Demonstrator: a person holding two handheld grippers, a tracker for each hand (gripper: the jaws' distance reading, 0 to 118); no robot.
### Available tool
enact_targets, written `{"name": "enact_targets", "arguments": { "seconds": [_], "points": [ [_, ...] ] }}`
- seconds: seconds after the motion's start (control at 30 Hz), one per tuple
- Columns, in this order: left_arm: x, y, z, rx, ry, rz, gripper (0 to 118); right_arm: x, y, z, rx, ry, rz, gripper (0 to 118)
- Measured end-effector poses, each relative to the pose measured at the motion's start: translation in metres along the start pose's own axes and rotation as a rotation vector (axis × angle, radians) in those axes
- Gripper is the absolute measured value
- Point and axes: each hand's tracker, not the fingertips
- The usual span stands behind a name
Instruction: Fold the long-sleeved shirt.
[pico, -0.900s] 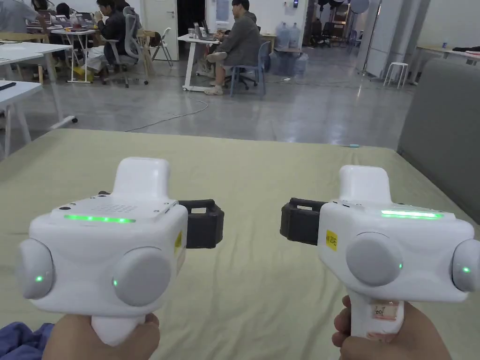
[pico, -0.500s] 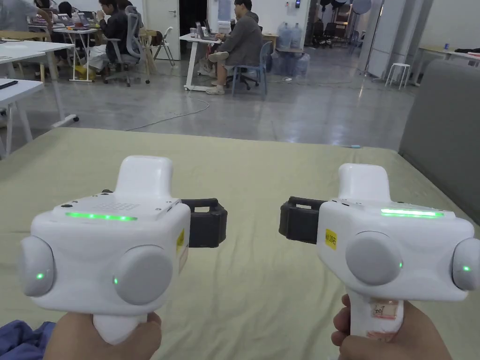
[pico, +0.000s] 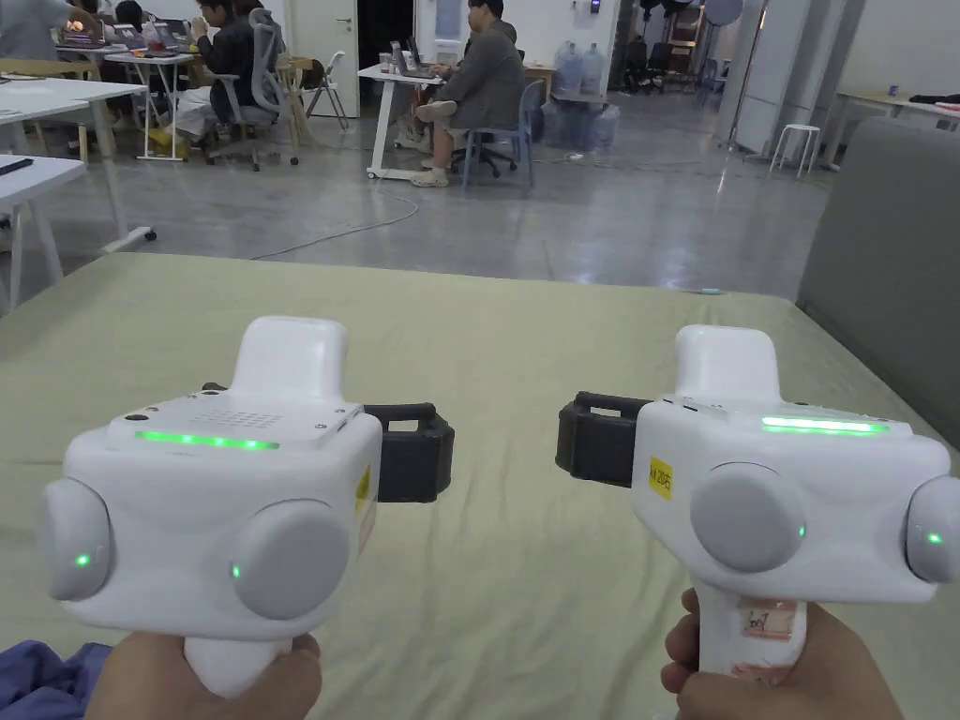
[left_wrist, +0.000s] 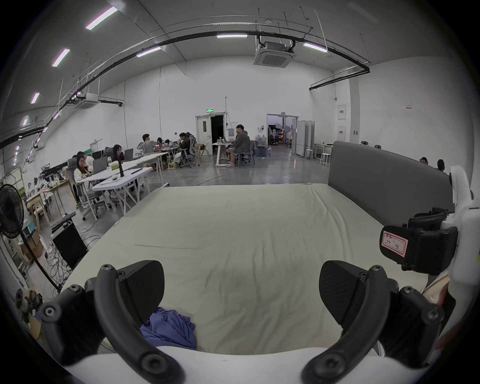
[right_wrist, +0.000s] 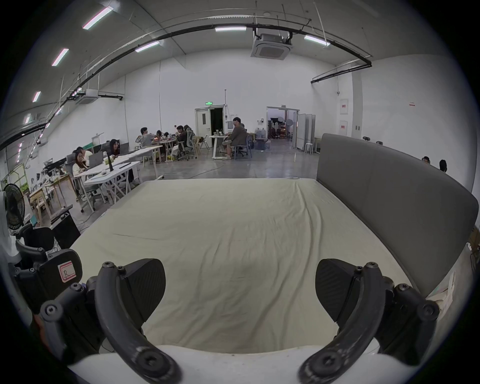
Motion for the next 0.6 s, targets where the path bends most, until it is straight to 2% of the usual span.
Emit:
{"name": "enact_targets", "arguments": {
  "seconds": [0.6],
  "points": [
    [-0.0006, -0.0028, -0.0027, -0.01, 0.002, -0.001, 118, -0.001, 0.0002, 0.0003, 0.004, 0.007, 0.0, 115]
  ]
}}
